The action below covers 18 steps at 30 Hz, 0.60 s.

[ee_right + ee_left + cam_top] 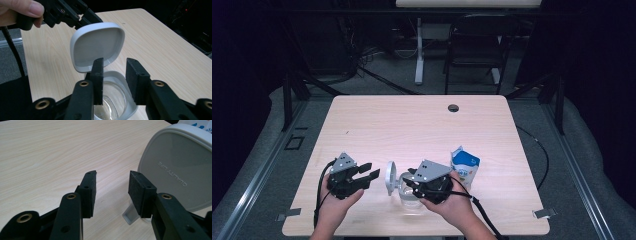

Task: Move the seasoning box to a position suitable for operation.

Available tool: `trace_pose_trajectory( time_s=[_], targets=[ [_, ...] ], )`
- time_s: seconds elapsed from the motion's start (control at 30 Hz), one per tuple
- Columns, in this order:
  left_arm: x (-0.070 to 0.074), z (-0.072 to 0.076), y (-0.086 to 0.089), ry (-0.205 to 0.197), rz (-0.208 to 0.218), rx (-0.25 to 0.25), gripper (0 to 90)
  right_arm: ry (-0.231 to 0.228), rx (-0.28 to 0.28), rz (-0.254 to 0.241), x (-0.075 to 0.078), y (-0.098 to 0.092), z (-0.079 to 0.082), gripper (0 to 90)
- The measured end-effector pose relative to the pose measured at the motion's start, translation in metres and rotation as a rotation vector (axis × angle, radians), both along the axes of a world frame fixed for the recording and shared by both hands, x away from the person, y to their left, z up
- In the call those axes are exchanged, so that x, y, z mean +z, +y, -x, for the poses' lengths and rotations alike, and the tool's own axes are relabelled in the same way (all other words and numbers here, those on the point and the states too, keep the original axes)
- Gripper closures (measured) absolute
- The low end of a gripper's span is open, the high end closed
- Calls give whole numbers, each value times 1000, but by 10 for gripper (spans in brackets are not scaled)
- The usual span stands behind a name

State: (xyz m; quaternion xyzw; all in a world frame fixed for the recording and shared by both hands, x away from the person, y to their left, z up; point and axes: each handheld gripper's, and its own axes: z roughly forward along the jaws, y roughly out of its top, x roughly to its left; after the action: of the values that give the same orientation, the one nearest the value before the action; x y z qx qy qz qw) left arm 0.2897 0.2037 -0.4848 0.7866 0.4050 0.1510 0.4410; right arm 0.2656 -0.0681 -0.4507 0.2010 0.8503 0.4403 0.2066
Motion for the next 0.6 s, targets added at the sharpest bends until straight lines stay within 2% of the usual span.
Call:
trace_pose_trajectory(
  time_s=[0.17, 0.37, 0.47, 0.6],
  targets=[
    [0, 0, 0, -2, 2, 4, 581, -1, -29, -4, -4, -5, 0, 614],
    [0, 0, 1, -1, 0, 5, 580, -6, -32, -28, -7, -14, 5, 553],
    [0, 0, 2, 0, 4, 12, 580, -24, -53, -36, -9, -22, 9, 514],
    [0, 1, 4, -6, 10, 21, 563, -25, -86, -53, -13, -37, 15, 452]
  ],
)
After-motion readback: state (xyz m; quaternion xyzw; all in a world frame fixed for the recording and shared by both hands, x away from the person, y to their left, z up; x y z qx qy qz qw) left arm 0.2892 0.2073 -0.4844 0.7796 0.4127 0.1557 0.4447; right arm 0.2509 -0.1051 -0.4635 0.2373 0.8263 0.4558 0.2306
